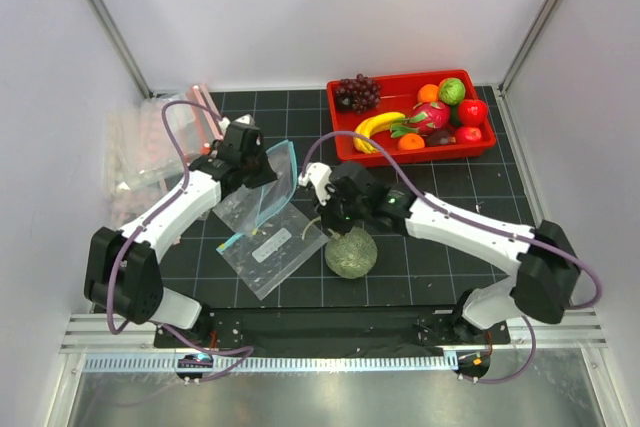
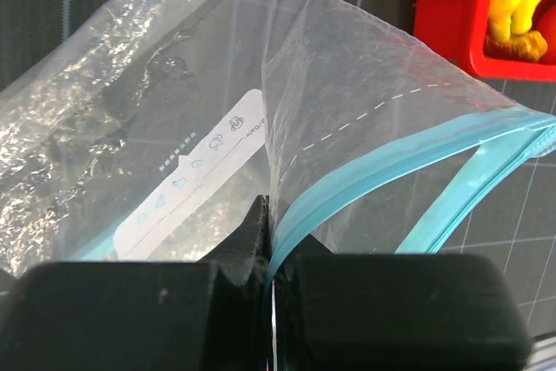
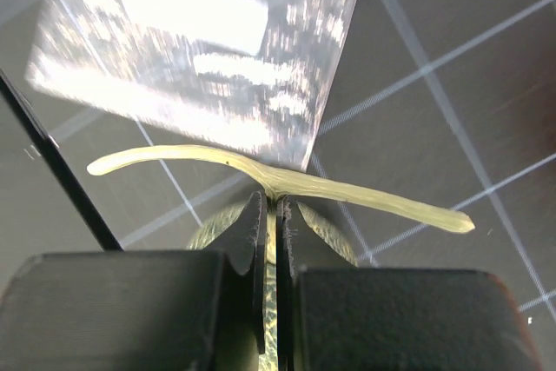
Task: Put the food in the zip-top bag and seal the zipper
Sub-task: Pick up the fake fruit from the center of the board.
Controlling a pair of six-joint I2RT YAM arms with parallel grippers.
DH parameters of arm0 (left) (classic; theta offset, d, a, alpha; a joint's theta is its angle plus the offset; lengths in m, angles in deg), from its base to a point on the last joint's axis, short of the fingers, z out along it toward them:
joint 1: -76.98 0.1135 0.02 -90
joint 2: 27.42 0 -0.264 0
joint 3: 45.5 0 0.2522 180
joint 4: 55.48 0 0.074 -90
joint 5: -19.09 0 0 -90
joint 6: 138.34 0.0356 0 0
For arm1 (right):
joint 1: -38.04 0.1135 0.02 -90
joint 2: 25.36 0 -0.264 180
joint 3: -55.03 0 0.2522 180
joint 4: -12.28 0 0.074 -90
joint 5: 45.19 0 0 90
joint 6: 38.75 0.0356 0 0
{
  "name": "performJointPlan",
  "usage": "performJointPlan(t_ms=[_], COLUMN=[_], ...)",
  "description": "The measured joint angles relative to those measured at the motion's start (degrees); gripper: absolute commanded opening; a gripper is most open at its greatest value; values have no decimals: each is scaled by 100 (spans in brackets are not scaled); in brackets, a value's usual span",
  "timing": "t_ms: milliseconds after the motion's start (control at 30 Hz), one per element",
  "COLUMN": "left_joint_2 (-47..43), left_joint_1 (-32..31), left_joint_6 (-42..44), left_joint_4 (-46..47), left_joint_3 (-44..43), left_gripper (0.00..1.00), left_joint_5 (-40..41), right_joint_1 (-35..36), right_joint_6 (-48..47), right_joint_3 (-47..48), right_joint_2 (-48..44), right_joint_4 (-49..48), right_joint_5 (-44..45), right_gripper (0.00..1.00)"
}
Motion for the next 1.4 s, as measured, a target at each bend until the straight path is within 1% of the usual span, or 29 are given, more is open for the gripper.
performJointPlan(t_ms=[100,267,400,600,700,800,867,967,1000,1067,1100,1200,1300,1400], left_joint_2=[-24,-103,-240,-295,-295,-249,-120,310,505,1019,1252,2221,3027,3397], left_joint_1=[-131,-372,-623,-1307,-1633,-2048,-2350,-2894,-3045,-3283,-3353,-3460,-3499,-3517], left_joint_6=[0,-2,11,203,337,590,769,1106,1178,1123,1047,328,-319,-542], left_joint_4=[-11,-96,-186,-483,-601,-769,-903,-1178,-1327,-1956,-2262,-3613,-4310,-4651], left_joint_3=[0,-2,-17,-317,-463,-684,-949,-1543,-1764,-2365,-2653,-3827,-4795,-5169], left_gripper=[4,4,3,2,2,1,1,1,1,1,1,2,2,2], left_joint_5=[-4,7,297,1537,2157,2994,3571,4745,5139,5855,6116,6913,7318,7436], right_joint_1=[-83,-240,-374,-544,-632,-680,-693,-706,-706,-717,-719,-732,-743,-745], right_joint_6=[188,577,962,1561,1838,2129,2306,2516,2570,2651,2693,2802,2876,2940], right_joint_3=[-380,-1161,-1792,-2629,-2938,-3279,-3536,-3917,-4015,-4120,-4142,-4236,-4459,-4612], right_joint_2=[-538,-1180,-1718,-2409,-2621,-2706,-2712,-2839,-2909,-3005,-3042,-3180,-3523,-3985], right_joint_4=[-621,-1377,-1996,-3056,-3423,-3864,-4155,-4557,-4631,-4719,-4750,-4933,-5108,-5099], right_joint_5=[-52,-9,280,1019,1368,1692,1882,2131,2208,2356,2435,2638,2765,2909], right_gripper=[1,1,1,1,1,1,1,1,1,1,1,1,1,1])
